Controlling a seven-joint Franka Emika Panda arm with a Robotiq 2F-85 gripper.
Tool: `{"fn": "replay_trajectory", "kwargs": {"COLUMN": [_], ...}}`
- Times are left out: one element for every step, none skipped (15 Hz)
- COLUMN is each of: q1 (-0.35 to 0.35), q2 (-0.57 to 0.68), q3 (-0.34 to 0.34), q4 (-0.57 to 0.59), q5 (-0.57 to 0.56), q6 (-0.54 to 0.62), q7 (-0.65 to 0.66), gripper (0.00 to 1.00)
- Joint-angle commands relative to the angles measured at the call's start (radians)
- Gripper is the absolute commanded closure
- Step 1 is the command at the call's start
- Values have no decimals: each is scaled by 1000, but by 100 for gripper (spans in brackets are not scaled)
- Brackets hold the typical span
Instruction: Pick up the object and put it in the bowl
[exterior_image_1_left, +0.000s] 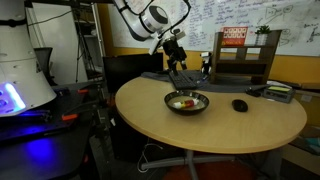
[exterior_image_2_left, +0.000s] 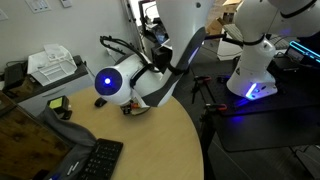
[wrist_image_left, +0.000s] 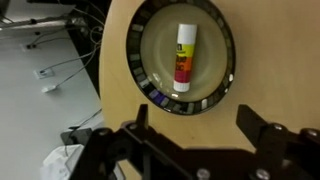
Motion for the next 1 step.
{"fn": "replay_trajectory", "kwargs": {"q1": [-60], "q2": [-131], "q3": [111], "q4": [-30], "q5": [-50], "q6": [-177], "q7": [56], "gripper": [0]}}
